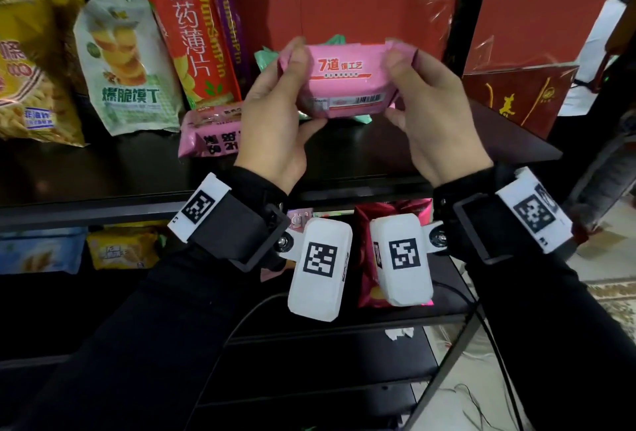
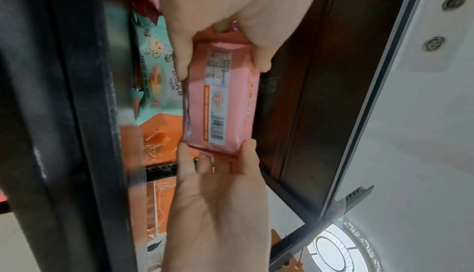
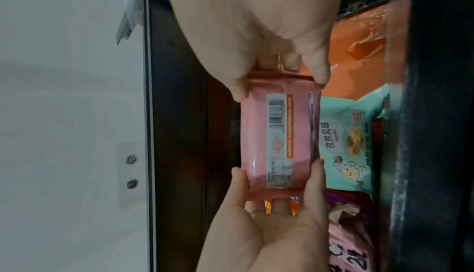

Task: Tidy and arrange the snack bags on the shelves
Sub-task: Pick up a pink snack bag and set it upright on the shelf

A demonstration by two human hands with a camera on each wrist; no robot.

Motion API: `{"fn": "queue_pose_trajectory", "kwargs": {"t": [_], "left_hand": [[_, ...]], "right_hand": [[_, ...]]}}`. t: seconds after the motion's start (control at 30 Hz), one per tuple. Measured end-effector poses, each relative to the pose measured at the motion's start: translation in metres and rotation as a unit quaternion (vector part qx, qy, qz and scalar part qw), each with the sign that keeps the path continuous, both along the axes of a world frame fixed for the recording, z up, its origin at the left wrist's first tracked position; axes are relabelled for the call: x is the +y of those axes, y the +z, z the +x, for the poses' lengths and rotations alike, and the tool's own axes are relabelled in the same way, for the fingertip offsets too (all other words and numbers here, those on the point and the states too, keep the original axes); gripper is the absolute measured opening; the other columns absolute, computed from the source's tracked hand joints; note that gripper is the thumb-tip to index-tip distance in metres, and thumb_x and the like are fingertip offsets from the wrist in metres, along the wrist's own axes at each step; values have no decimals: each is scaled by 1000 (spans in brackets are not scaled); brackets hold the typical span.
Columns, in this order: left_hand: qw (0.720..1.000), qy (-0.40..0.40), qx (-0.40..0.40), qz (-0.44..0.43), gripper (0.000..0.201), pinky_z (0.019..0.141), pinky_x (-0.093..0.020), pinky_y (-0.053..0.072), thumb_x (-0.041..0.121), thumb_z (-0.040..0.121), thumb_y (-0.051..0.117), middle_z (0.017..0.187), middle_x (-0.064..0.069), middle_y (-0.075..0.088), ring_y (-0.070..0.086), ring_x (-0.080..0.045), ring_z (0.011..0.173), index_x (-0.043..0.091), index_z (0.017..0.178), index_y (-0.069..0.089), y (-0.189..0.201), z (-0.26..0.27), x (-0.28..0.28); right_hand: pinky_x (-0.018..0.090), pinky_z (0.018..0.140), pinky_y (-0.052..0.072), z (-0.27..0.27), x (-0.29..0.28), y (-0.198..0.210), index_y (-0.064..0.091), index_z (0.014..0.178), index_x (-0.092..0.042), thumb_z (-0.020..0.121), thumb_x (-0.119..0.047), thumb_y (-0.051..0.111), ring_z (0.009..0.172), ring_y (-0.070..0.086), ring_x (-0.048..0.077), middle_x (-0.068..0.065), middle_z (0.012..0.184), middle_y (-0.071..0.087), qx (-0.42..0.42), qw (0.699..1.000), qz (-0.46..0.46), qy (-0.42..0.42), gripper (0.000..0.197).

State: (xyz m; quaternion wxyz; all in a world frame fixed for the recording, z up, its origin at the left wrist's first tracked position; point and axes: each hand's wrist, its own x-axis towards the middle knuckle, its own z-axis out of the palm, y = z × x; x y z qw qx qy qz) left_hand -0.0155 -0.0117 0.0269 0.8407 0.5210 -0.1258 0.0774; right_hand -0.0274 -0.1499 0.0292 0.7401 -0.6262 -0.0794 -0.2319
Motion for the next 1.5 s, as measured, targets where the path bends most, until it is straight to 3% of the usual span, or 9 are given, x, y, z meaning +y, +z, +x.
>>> {"fn": "queue_pose_trajectory", "kwargs": {"t": [0.3,0.47,0.6,0.7,0.8,1.0,1.17,1.37,1.5], "left_hand": [[998,-32,-54,8,29,87,-40,56,29,103,39,131,-4,60,58,-16,117,22,123,59,4,2,-1],[994,-37,-94,34,30,93,-29,49,24,102,37,123,4,65,57,-10,118,19,119,62,4,4,0],[994,-43,-93,23,38,108,-38,39,36,102,33,137,1,55,50,-13,129,18,118,62,1,8,2],[996,-67,-51,-12,36,93,-42,52,33,103,39,117,-3,69,66,-19,109,11,129,51,6,11,6],[993,-54,-8,104,40,73,-31,57,18,95,58,106,-7,73,71,-19,95,2,131,50,4,15,11],[981,-28,-20,192,37,49,-27,50,0,80,71,103,-8,70,64,-27,74,23,107,60,-1,16,20],[989,-25,-4,149,41,93,-48,52,26,75,74,112,-12,70,68,-29,103,19,114,61,-3,11,6],[995,13,13,102,21,78,-36,57,24,99,49,71,-2,74,72,-18,74,10,99,64,-5,11,-6],[995,-5,15,96,32,88,-43,56,23,104,36,85,-4,75,72,-20,86,11,106,66,-4,11,-5]], "right_hand": [[37,100,45,-9,-2,9,58,119,-10,102,-21,42,114,59,18,6,119,64,35,985,151,77,26],[59,107,31,-2,-22,15,41,139,-8,97,-53,38,132,45,35,14,141,50,184,951,157,193,63],[37,81,56,0,-22,16,54,102,-7,95,-12,53,99,66,26,17,118,61,178,957,151,173,10],[30,67,58,4,-19,11,47,115,-5,85,14,53,77,68,20,18,113,59,93,963,210,138,35],[30,70,58,4,-20,2,22,146,1,83,19,53,92,69,20,12,118,62,19,979,144,142,73],[24,75,54,4,-25,-4,36,142,-5,83,11,62,97,67,11,1,112,66,41,996,-5,84,66],[20,55,52,3,-12,-3,61,88,-12,96,-21,55,63,69,8,-6,68,71,42,995,58,72,13],[28,67,53,5,-2,-4,66,84,-10,95,-18,53,61,65,13,-1,67,68,38,997,64,15,19],[20,55,52,4,-3,-3,65,81,-9,98,-13,48,55,66,8,-5,58,68,32,995,95,2,25]]}}
